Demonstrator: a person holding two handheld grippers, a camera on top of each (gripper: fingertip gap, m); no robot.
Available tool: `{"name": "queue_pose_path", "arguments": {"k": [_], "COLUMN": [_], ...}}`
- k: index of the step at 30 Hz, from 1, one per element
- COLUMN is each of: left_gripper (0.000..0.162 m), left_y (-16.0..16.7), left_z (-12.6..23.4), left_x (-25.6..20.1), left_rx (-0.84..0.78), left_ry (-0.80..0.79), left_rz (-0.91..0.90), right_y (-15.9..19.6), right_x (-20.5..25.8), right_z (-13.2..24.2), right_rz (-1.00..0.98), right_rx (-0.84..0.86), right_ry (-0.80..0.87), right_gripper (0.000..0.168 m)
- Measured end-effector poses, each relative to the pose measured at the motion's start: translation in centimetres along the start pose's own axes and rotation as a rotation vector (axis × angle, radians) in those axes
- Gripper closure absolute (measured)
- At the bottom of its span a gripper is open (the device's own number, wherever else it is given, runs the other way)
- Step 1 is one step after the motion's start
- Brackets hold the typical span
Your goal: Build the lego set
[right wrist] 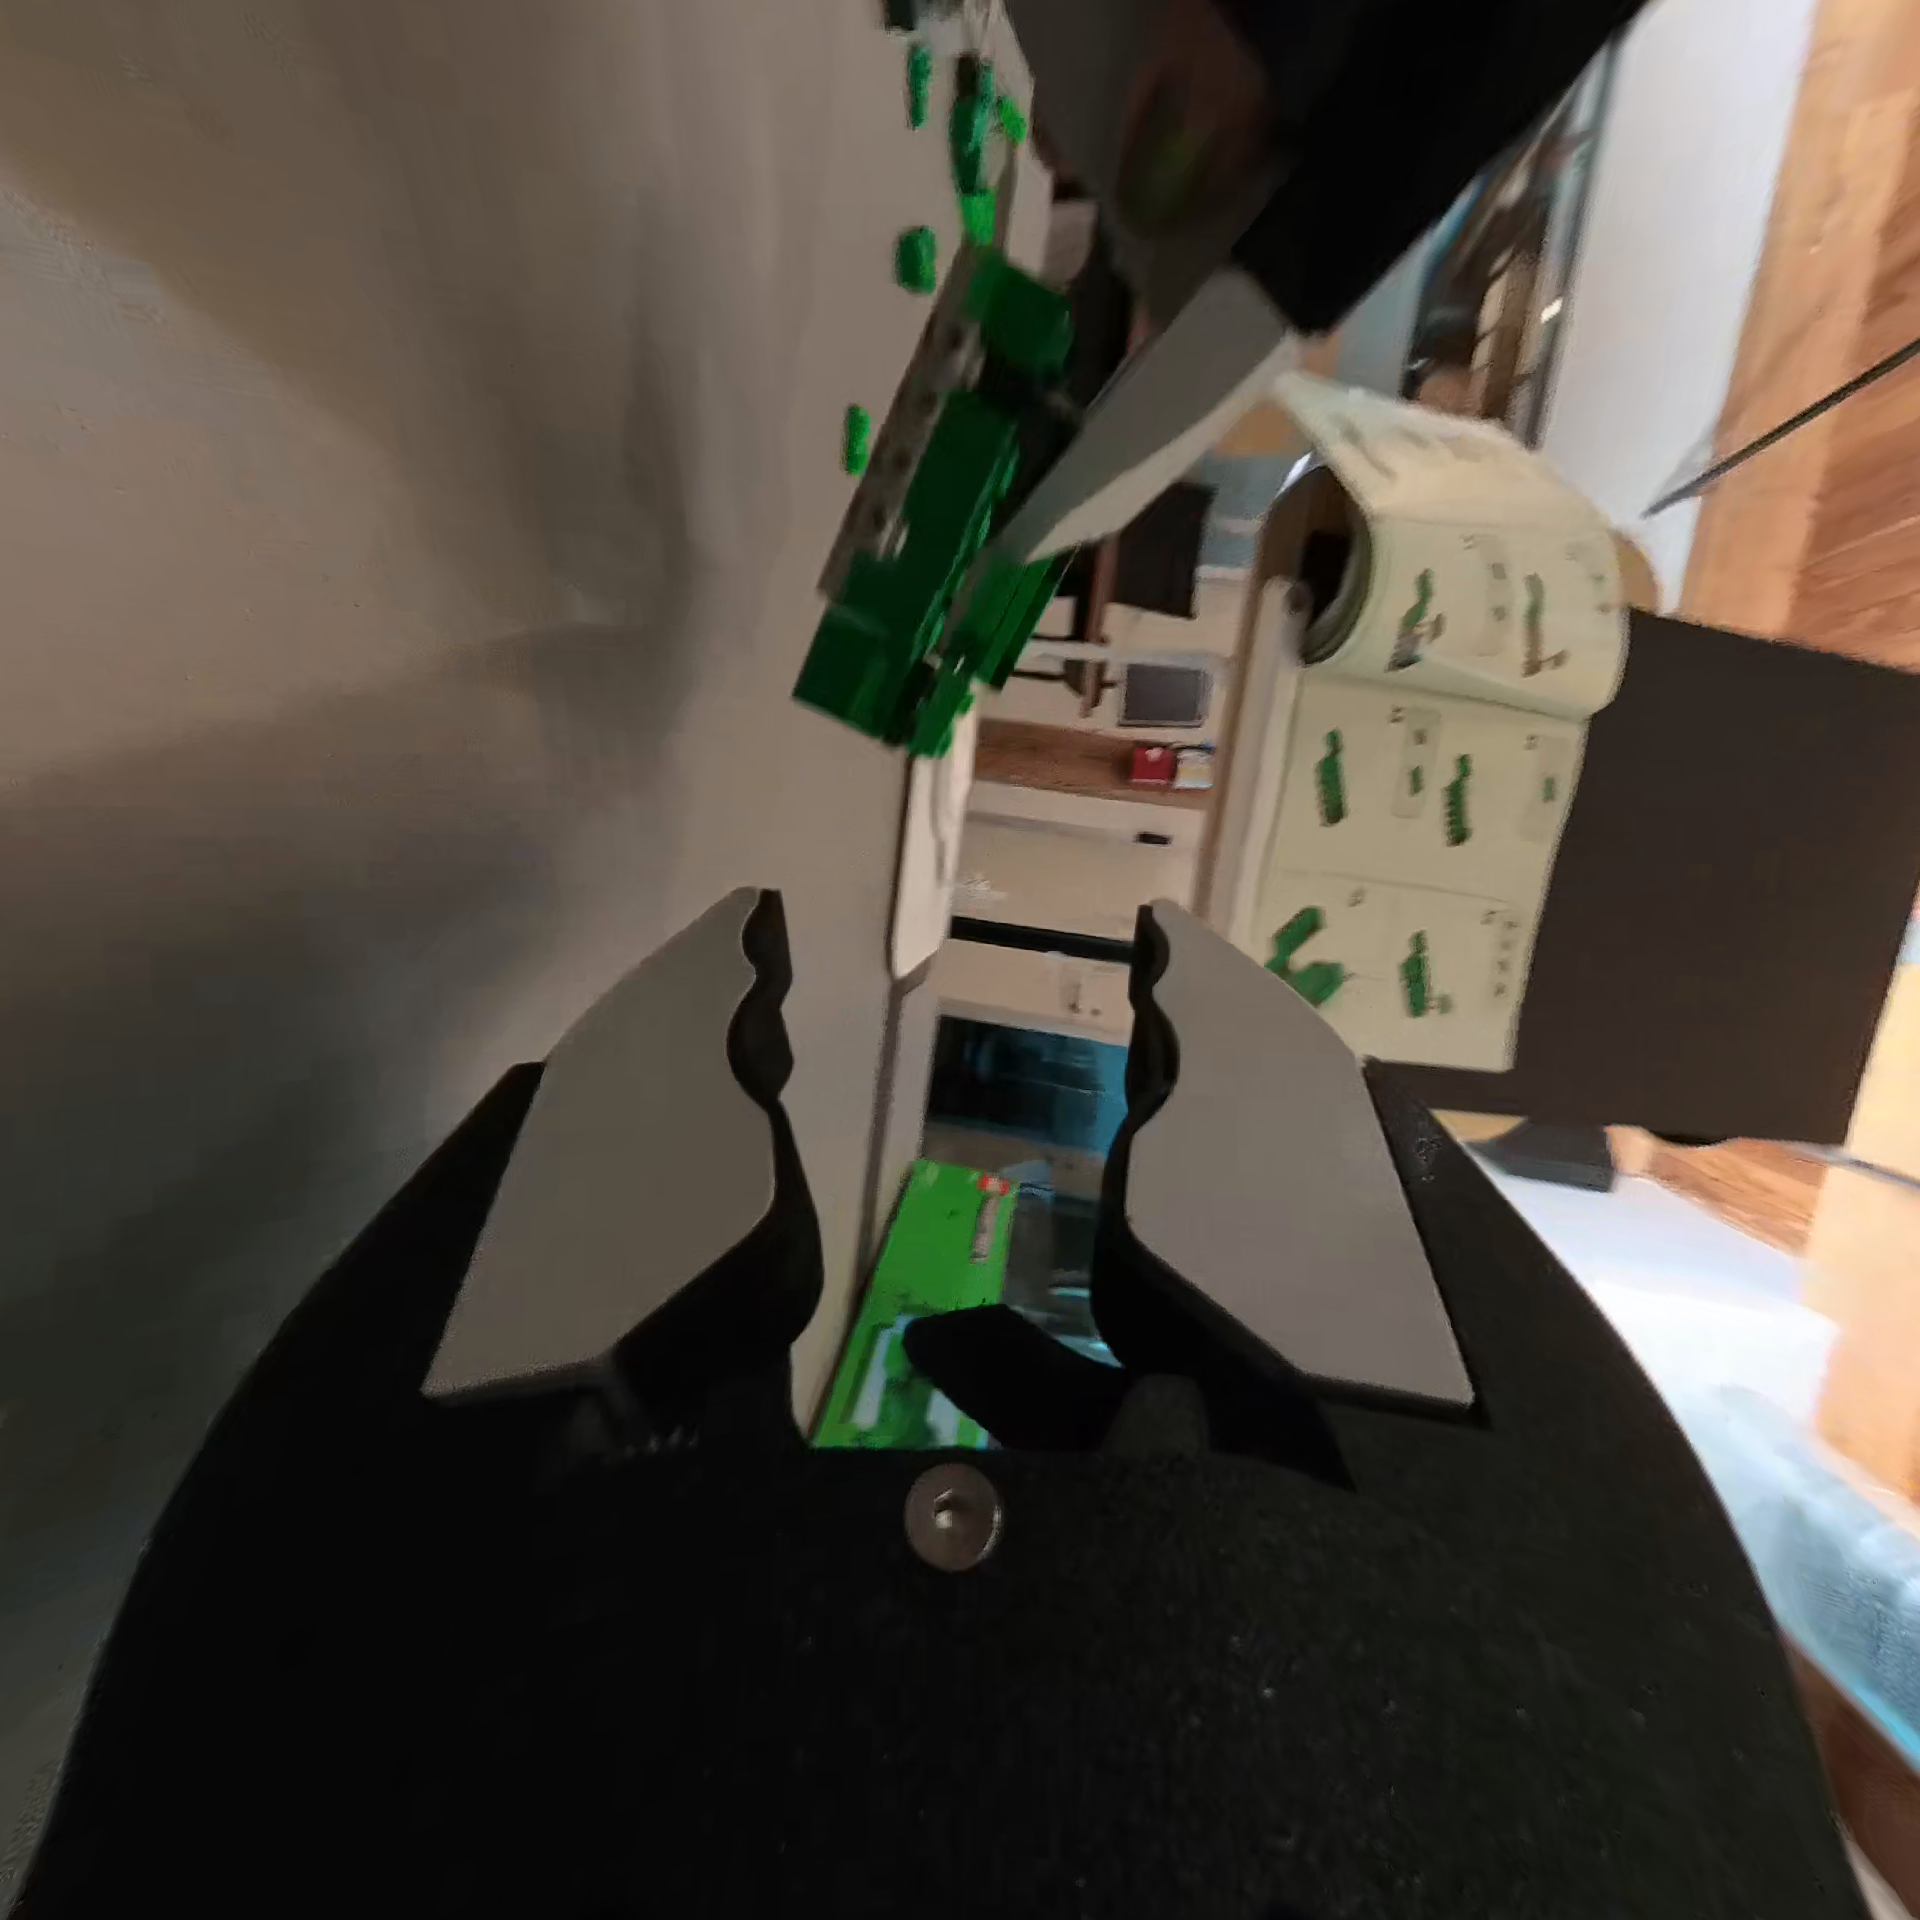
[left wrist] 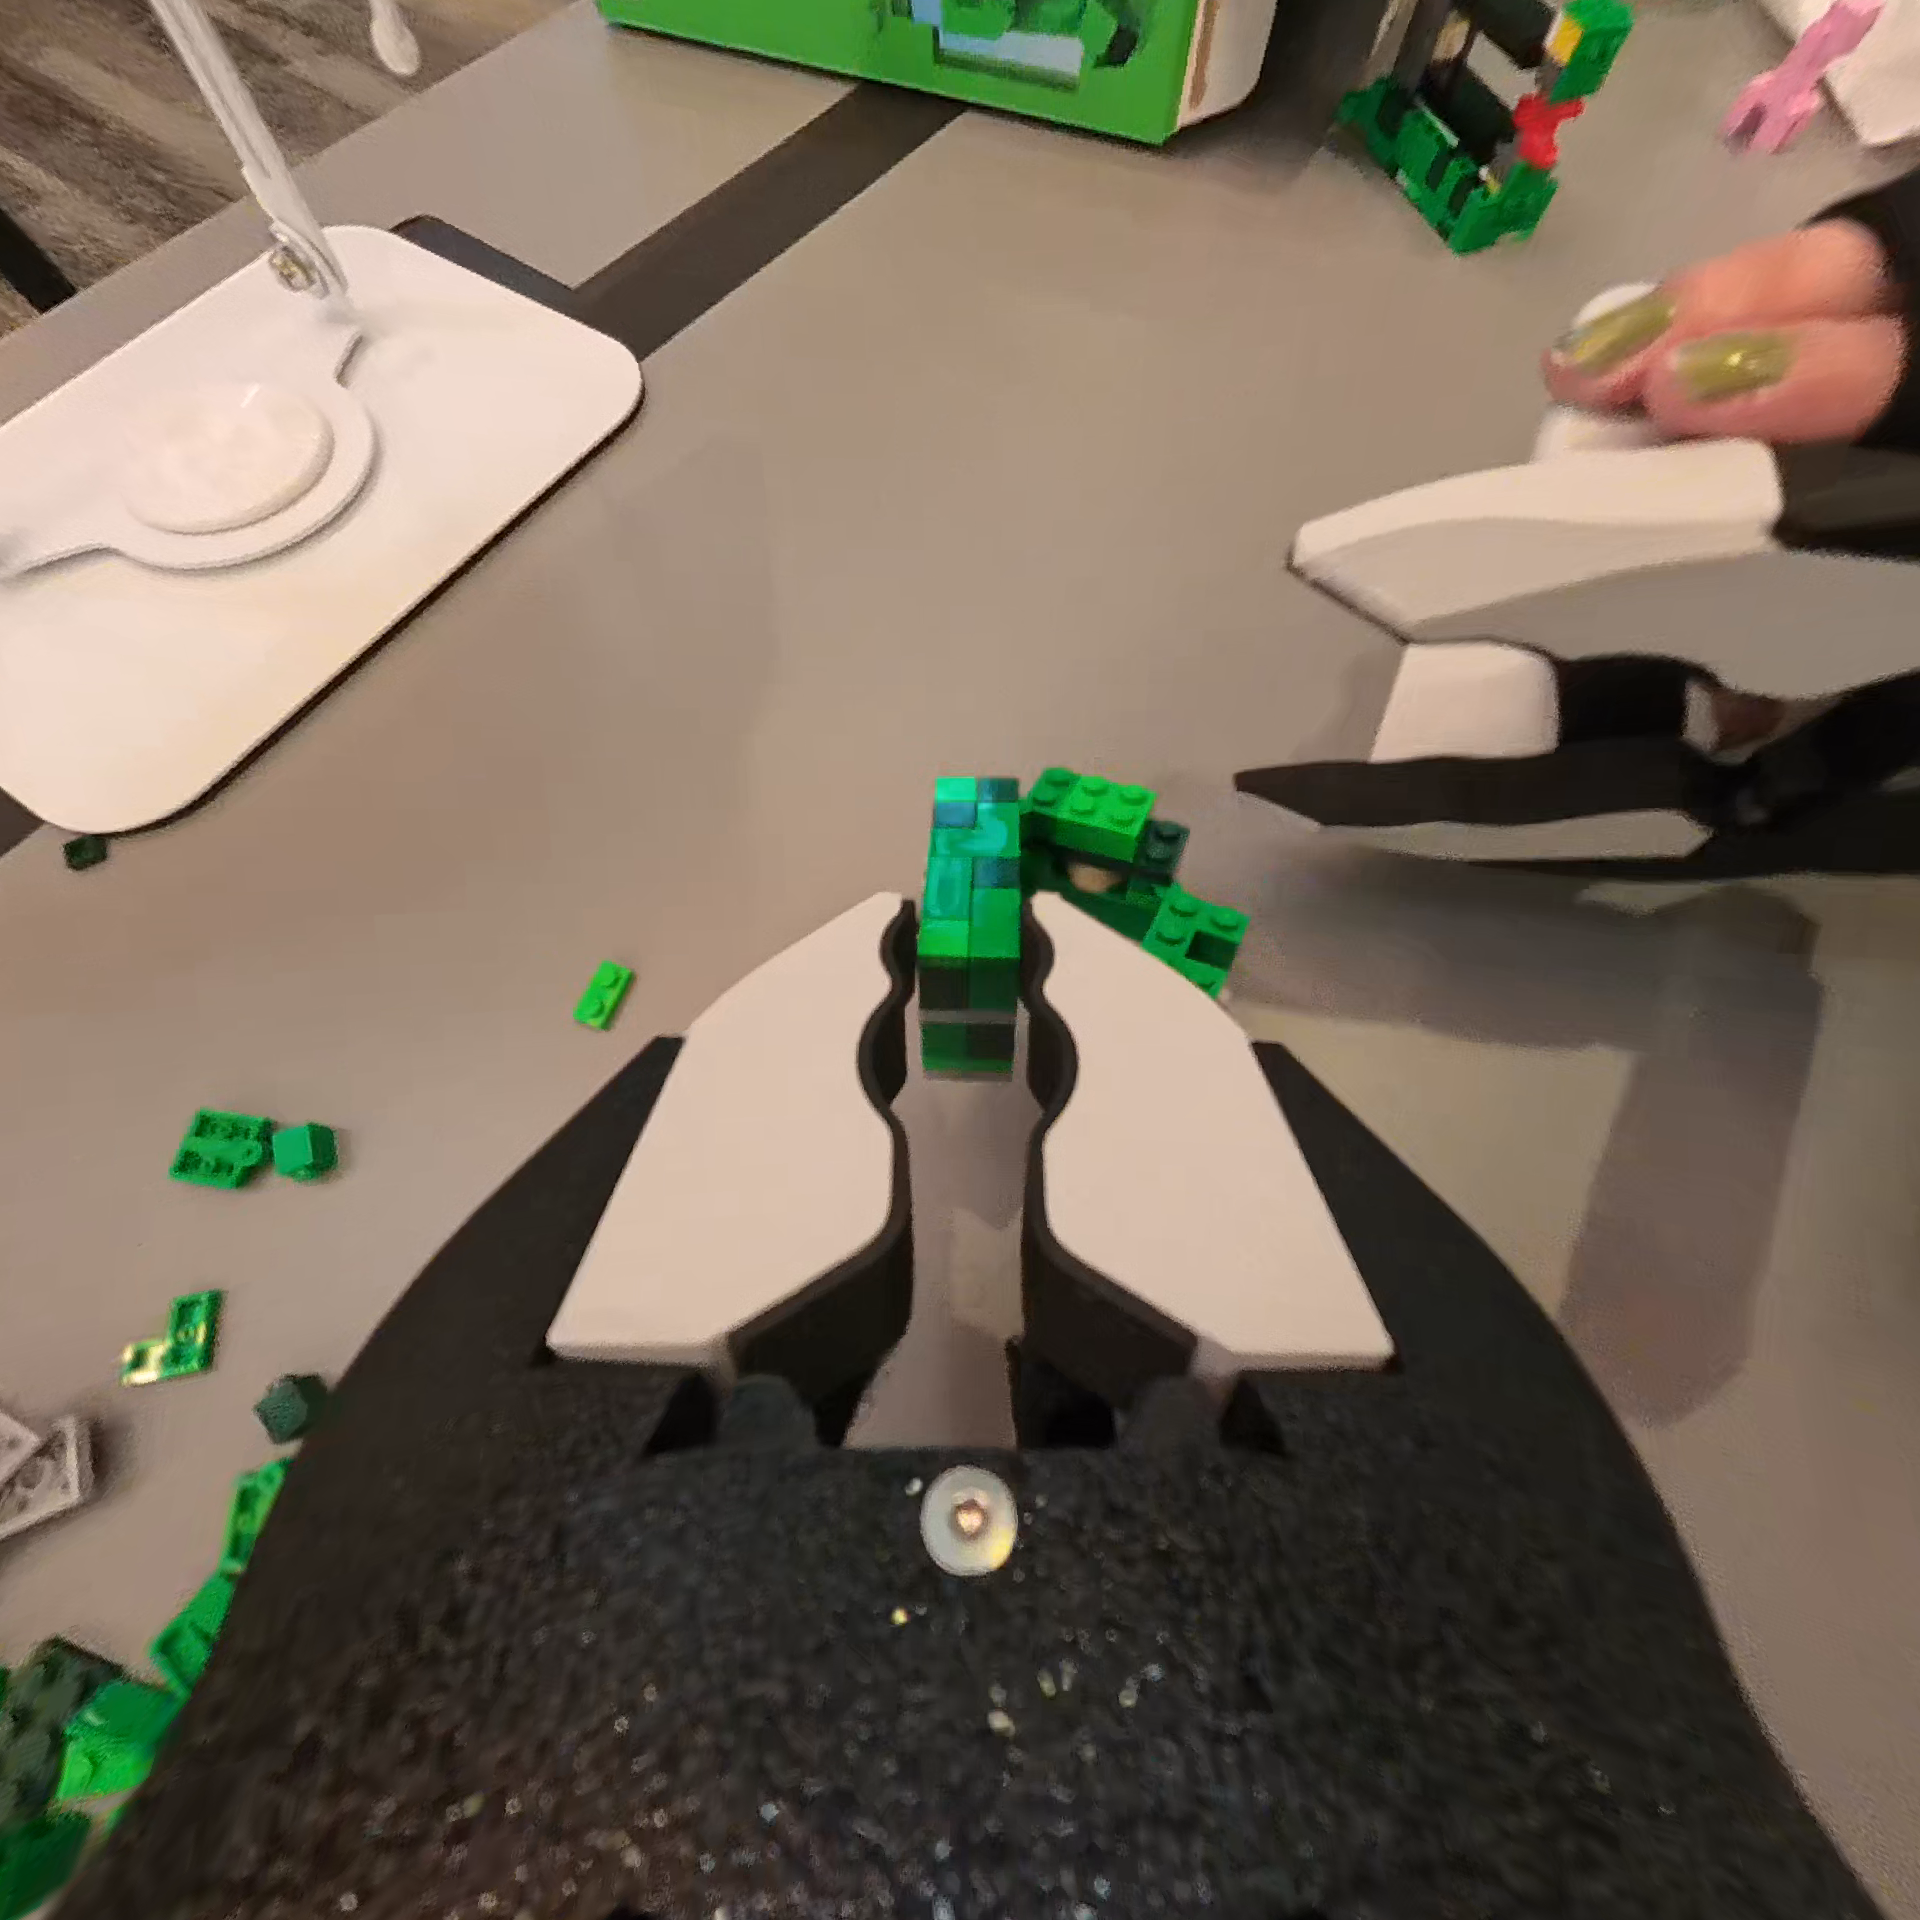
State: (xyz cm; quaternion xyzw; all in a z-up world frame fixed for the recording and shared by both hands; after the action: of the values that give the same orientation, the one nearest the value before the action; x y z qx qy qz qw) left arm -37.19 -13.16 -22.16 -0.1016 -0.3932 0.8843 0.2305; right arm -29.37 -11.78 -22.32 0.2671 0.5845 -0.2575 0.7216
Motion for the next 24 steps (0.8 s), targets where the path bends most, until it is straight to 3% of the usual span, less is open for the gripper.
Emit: {"name": "queue_pose_path", "arguments": {"k": [1,7,12,15,18,21,24], "left_gripper": [0.144,0.144,0.139,0.135,0.128,0.126,0.124], "left_y": [0.1,1.4,3.1,4.1,4.3,4.7,5.5], "left_z": [-0.3,-2.0,-3.0,-1.6,0.9,2.0,1.1], "left_x": [0.2,0.2,-0.3,-0.4,-1.0,-2.5,-3.6], "left_rx": [0.005,0.027,0.071,0.086,0.003,-0.036,0.025], "left_ry": [0.016,0.119,0.139,0.132,0.151,0.166,0.146], "left_rz": [-0.015,-0.084,-0.122,-0.185,-0.195,-0.215,-0.25], "right_y": [0.6,1.7,-0.2,0.2,-0.2,-1.6,-3.8], "right_x": [0.5,2.2,1.5,0.2,-1.0,-1.4,-0.9], "right_z": [0.1,0.7,0.9,0.4,-0.6,-2.3,-3.2], "right_rz": [-0.036,-0.332,-0.652,-0.689,-0.723,-0.607,-0.478], "right_rx": [0.01,-0.007,-0.187,-0.293,-0.39,-0.435,-0.459], "right_ry": [-0.04,-0.262,-0.473,-0.555,-0.686,-0.771,-0.93], "right_gripper": [0.106,0.117,0.123,0.125,0.137,0.139,0.138]}}
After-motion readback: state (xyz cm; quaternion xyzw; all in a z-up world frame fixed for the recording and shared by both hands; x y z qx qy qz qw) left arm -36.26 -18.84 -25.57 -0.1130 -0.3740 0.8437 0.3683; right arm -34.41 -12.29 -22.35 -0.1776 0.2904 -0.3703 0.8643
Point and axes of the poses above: each gripper's, where its closed fingertips meet, z back along the fingers, y out of its underside, x = y × z across the jaws, the point moved 1 cm from there along z, back along the fingers, and after that the axes turned 6 degrees about x, right-handed, at the moved point
